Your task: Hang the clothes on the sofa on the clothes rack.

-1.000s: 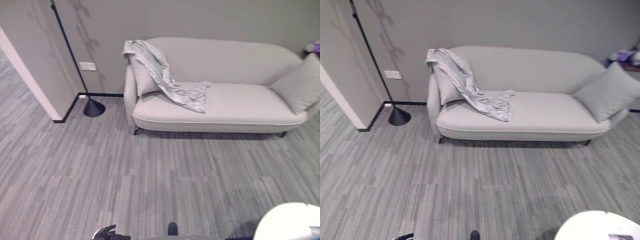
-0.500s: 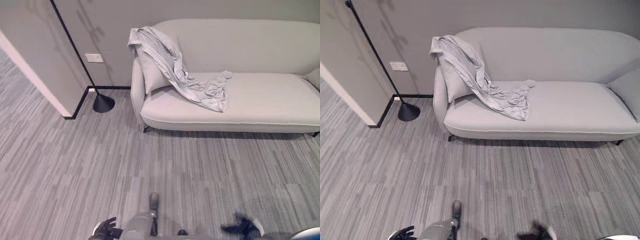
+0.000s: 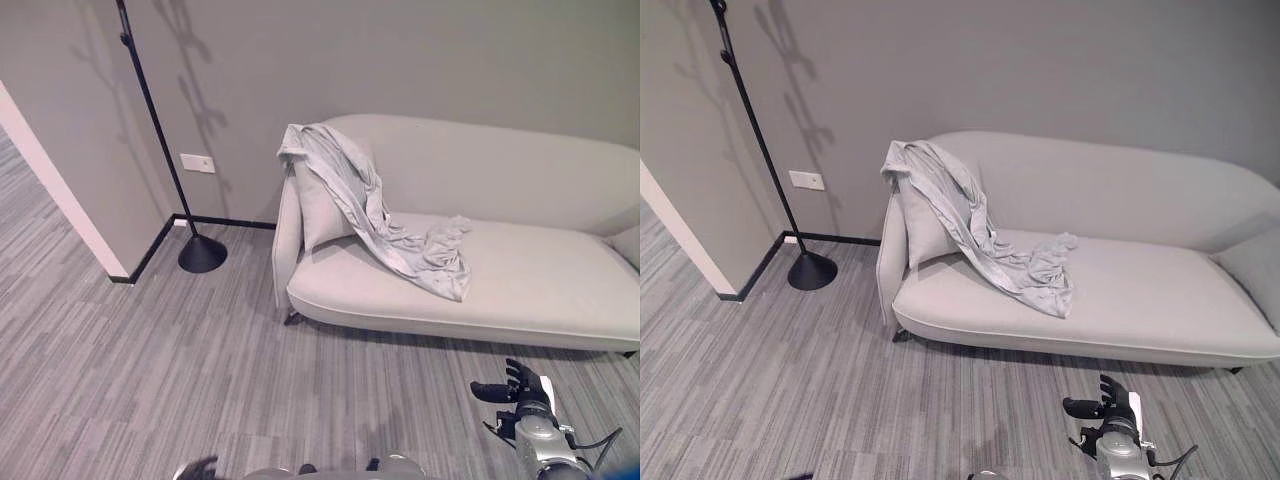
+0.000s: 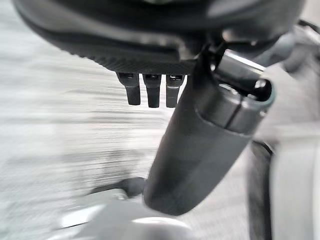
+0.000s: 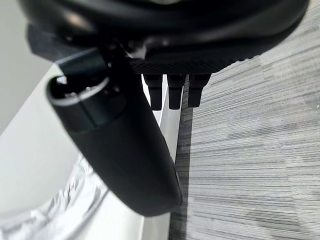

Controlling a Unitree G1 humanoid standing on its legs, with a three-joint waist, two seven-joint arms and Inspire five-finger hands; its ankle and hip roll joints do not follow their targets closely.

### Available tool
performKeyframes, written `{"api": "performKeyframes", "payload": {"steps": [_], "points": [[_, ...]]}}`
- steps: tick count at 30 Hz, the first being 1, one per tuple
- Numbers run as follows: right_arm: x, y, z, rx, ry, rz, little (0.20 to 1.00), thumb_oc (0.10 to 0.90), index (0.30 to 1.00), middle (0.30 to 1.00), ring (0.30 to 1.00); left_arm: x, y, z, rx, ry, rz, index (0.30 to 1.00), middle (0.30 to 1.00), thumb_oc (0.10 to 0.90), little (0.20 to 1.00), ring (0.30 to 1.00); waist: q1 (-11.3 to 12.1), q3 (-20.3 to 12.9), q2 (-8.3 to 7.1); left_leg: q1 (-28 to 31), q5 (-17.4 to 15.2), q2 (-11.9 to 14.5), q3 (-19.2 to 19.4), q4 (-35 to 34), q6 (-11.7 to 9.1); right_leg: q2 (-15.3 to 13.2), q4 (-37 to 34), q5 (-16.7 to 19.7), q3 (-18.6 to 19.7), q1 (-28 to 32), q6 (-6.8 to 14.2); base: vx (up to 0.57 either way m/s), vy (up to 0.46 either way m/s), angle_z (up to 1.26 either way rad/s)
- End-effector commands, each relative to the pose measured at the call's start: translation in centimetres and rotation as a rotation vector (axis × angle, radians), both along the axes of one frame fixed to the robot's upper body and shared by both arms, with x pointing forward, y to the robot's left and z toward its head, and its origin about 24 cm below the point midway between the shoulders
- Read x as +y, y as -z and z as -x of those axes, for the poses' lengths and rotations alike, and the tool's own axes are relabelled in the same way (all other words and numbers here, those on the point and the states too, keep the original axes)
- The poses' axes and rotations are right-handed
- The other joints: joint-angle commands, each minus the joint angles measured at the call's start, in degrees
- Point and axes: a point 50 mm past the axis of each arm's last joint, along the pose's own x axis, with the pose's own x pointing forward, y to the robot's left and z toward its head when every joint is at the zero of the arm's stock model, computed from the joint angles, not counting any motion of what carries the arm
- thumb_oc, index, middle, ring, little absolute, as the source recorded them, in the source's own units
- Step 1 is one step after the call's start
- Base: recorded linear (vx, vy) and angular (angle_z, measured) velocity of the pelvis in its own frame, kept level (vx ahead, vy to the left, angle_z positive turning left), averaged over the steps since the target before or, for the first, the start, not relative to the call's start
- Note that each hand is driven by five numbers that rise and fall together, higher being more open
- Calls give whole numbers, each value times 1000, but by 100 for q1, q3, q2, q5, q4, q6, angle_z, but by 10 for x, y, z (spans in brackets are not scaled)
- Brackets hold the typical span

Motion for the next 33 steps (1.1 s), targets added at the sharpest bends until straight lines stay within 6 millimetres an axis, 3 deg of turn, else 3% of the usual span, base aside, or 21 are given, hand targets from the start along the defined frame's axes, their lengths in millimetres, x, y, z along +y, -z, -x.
{"api": "performKeyframes", "payload": {"steps": [1, 3, 5, 7, 8, 9, 10, 11, 12, 13, 14, 15, 17, 18, 19, 22, 23, 26, 28, 31, 33], "points": [[-46, -62, -23, -220, 87, 234, 900, 800, 900, 900, 900, 9, -17, -43, -167, -46, -47, 900, 900, 800, 900, 900, 70, 96, 29, 184, -649, 569, -700, -264, -505, 10, -1845, 1534, 459, 941, 15, 203, -268, -8], [-46, -61, -19, -214, 99, 243, 900, 800, 900, 900, 900, 11, -17, -42, -170, -75, -47, 900, 900, 800, 900, 900, 85, 71, 22, 242, -689, 628, -751, -264, -508, -175, -2054, 1881, 614, 976, 72, 184, -276, -1], [-42, -56, -11, -183, 91, 286, 900, 800, 900, 900, 900, 20, -13, -25, -125, -157, -70, 900, 900, 800, 900, 900, 107, -11, -80, 367, -769, 831, -835, -264, -566, -602, -2170, 2706, 1062, 1045, 126, 262, -551, 8], [-41, -56, -9, -167, 80, 306, 900, 800, 900, 900, 900, 24, -9, -12, -82, -182, -82, 900, 900, 800, 900, 900, 123, -61, -152, 395, -784, 917, -822, -264, -613, -668, -2138, 2913, 1239, 1073, 152, 192, -547, 19], [-38, -59, -9, -155, 39, 351, 900, 800, 900, 900, 900, 28, -2, 14, 0, -223, -94, 900, 900, 800, 900, 900, 131, -132, -324, 475, -802, 1130, -892, -264, -747, -548, -2010, 2690, 1664, 1169, 166, 146, -503, 31], [-38, -59, -9, -154, 39, 351, 900, 800, 900, 900, 900, 28, -2, 15, 1, -223, -95, 900, 900, 800, 900, 900, 157, -138, -322, 479, -807, 1137, -865, -264, -751, -538, -1949, 2659, 1702, 1123, 163, 220, -829, 23], [-38, -63, -11, -162, 13, 385, 900, 800, 900, 900, 900, 32, -1, 28, 37, -255, -105, 900, 900, 800, 900, 900, 186, -164, -419, 538, -758, 1305, -864, -264, -908, -395, -1874, 2308, 1818, 1118, 180, 118, -614, 6], [-34, -67, -16, -174, -22, 408, 900, 800, 900, 900, 900, 33, 1, 41, 73, -269, -106, 900, 900, 800, 900, 900, 261, -163, -467, 561, -755, 1491, -862, -264, -990, -240, -1747, 1613, 1750, 1095, 157, 174, -1270, -5], [-32, -76, -25, -192, -78, 469, 900, 800, 900, 900, 900, 30, 4, 51, 95, -316, -102, 900, 900, 800, 900, 900, 325, -90, -485, 474, -301, 1934, -994, -264, -1153, 149, -1509, 695, 1598, 1041, -121, 100, -959, -14], [-32, -76, -25, -192, -78, 470, 900, 800, 900, 900, 900, 30, 4, 51, 94, -317, -101, 900, 900, 800, 900, 900, 304, -99, -470, 456, -300, 1962, -1015, -264, -1170, 172, -1458, 667, 1581, 1012, -137, 34, -969, 2], [-32, -83, -30, -195, -116, 508, 900, 800, 900, 900, 900, 26, 5, 49, 82, -348, -92, 900, 900, 800, 900, 900, 331, -30, -458, 323, 397, 2170, -1082, -264, -1243, 446, -1321, 544, 1520, 922, -284, -40, -821, 3], [-35, -91, -35, -214, -134, 549, 900, 800, 900, 900, 900, 17, 7, 51, 76, -375, -60, 900, 900, 800, 900, 900, 303, 66, -478, 19, 1093, 2318, -1062, -70, -1063, 688, -1393, 477, 1261, 1009, -494, -40, -811, 12], [-33, -96, -41, -251, -141, 539, 900, 800, 900, 900, 900, 12, 9, 53, 90, -368, -47, 900, 900, 800, 900, 900, 273, 157, -511, -176, 1343, 2337, -890, 144, -949, 752, -1539, 551, 1119, 1130, -574, -40, -679, 17], [-28, -98, -45, -269, -186, 522, 900, 800, 900, 900, 900, 11, 9, 50, 86, -352, -39, 900, 900, 800, 900, 900, 266, 222, -558, -332, 1122, 2204, -396, 312, -812, 829, -1751, 549, 970, 1264, -641, -33, -587, 37], [-28, -98, -45, -269, -187, 522, 900, 800, 900, 900, 900, 11, 9, 50, 86, -352, -39, 900, 900, 800, 900, 900, 271, 226, -563, -341, 1081, 2193, -387, 363, -801, 818, -1772, 555, 977, 1283, -632, -20, -461, 33], [-12, -97, -59, -248, -344, 464, 900, 800, 900, 900, 900, 4, 9, 40, 78, -219, -32, 900, 900, 800, 900, 900, 309, 261, -345, -738, -415, 852, -717, 1044, -630, 830, -2038, 562, 836, 1431, -485, -1, -204, 10], [-7, -96, -64, -249, -368, 456, 900, 800, 900, 900, 900, 0, 9, 38, 82, -157, -31, 900, 900, 800, 900, 900, 300, 248, -269, -802, -520, 652, -650, 1081, -602, 864, -2043, 564, 785, 1455, -466, 29, -143, 16], [4, -94, -72, -233, -436, 482, 900, 800, 900, 900, 900, -10, 10, 31, 67, -76, -12, 900, 900, 800, 900, 900, 313, 188, -125, -757, -501, 405, -593, 838, -533, 970, -2086, 566, 733, 1449, -438, 45, -65, 22], [19, -94, -89, -222, -518, 490, 900, 800, 900, 900, 900, -27, 13, 30, 79, 5, 25, 900, 900, 800, 900, 900, 299, 126, -7, -751, -227, 234, -705, 365, -609, 1058, -2202, 570, 654, 1498, -425, 53, -51, 13], [34, -98, -101, -252, -581, 489, 900, 800, 900, 900, 900, -31, 12, 25, 68, 41, 27, 900, 900, 800, 900, 900, 297, 163, 3, -919, -84, 201, -745, 290, -702, 1076, -2180, 547, 611, 1542, -447, 30, -2, 13], [49, -96, -107, -250, -669, 498, 900, 800, 900, 900, 900, -35, 13, 25, 82, 94, 32, 900, 900, 800, 900, 900, 308, 61, 29, -632, -60, 226, -739, -20, -597, 1125, -2140, 438, 590, 1683, -424, 174, 62, -10]]}}
